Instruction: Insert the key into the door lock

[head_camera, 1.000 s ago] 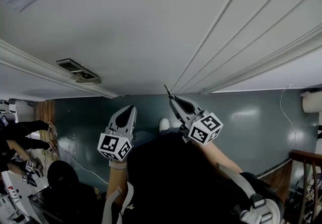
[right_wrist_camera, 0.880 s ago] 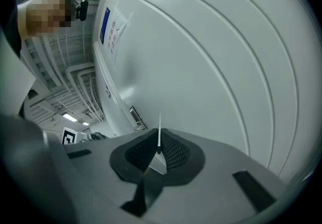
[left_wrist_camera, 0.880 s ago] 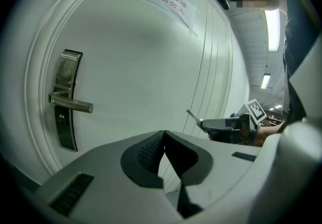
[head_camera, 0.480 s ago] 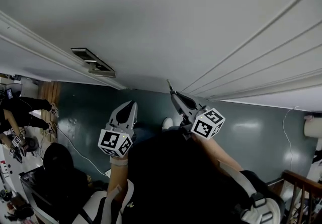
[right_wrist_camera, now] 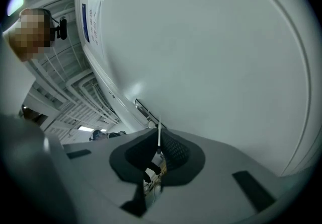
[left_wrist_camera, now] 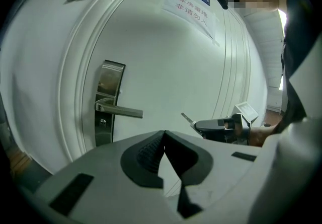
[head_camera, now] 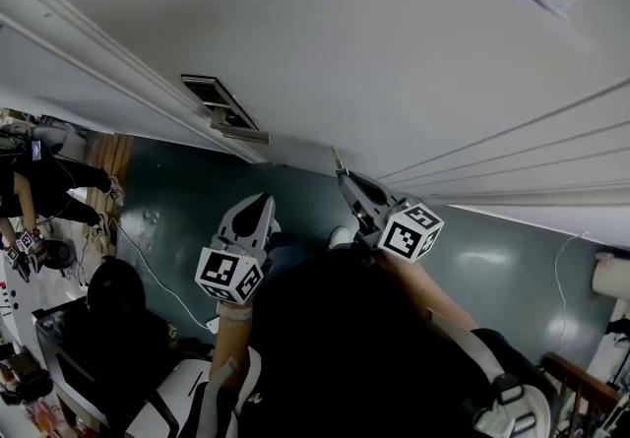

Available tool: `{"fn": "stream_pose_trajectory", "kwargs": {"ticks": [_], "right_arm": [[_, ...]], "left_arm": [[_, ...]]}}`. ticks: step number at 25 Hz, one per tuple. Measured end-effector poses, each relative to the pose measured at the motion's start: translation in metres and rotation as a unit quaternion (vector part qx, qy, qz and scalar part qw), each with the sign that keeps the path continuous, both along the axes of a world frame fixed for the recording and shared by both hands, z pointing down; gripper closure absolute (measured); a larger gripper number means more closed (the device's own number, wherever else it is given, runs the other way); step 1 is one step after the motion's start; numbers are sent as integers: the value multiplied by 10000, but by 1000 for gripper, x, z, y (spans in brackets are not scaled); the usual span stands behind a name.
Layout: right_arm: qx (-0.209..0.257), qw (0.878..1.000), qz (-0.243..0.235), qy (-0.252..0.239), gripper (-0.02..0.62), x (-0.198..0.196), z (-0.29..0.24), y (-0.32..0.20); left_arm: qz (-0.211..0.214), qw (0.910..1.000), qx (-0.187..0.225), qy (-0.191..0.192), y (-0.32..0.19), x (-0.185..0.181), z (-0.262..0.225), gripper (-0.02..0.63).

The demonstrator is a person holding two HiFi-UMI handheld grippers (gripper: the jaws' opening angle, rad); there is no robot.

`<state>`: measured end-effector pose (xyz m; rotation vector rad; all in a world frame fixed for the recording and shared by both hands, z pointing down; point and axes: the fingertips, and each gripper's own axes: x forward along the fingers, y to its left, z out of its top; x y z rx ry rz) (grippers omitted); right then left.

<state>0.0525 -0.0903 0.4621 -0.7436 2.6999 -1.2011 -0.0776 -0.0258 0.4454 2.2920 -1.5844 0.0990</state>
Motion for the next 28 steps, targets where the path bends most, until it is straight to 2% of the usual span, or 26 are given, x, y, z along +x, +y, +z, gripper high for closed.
{"fn": "stream_pose_trajectory", "kwargs": {"ticks": [5, 14, 18, 24, 28], "right_arm": [[-357, 9992, -59, -167, 561, -30, 7, 0], [-713, 9971, -72, -260, 561, -86, 26, 2], [-876, 9957, -26, -308, 561, -109, 37, 1], [-1401, 9878, 191, -654, 561, -140, 54, 0], [-1539, 9844, 347, -776, 561, -158, 61, -2]], "left_arm": [[-96, 9999, -41, 22, 5, -29, 1, 597], [-92, 9999, -145, 6, 7, -82, 9, 597], [-14, 9998, -215, -8, 5, -102, 13, 597], [172, 9994, -287, -64, 2, -129, 16, 597], [334, 9989, -308, -111, -2, -147, 18, 597]]}}
